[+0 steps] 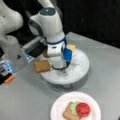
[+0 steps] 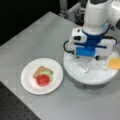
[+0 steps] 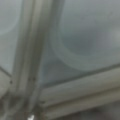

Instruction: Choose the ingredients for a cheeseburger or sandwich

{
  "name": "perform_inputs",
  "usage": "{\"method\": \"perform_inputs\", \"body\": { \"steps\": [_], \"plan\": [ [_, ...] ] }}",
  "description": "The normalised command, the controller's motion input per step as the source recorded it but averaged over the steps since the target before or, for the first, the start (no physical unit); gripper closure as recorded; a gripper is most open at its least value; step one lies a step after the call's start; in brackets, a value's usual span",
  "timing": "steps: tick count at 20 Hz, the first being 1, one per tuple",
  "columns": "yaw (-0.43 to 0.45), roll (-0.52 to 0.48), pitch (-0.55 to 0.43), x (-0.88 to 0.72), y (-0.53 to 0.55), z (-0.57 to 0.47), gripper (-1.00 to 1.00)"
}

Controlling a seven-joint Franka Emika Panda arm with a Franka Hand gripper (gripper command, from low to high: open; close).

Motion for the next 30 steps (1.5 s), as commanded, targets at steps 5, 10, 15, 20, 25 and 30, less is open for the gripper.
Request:
{"method": "perform_inputs", "body": {
  "steps": [5,10,15,20,25,30],
  "plan": [
    [0.055,0.17,-0.313,-0.62,-0.17,-0.74,-1.0],
    [0.189,0.131,-0.251,-0.64,-0.18,-0.69,-1.0],
    [0.487,0.08,-0.136,-0.58,-0.21,-0.61,-1.0],
    [0.628,0.065,-0.062,-0.42,-0.19,-0.51,-1.0],
    [0.589,0.041,0.003,-0.26,-0.15,-0.39,-1.0],
    [0.481,0.028,0.054,-0.15,-0.15,-0.31,-1.0]
  ]
}}
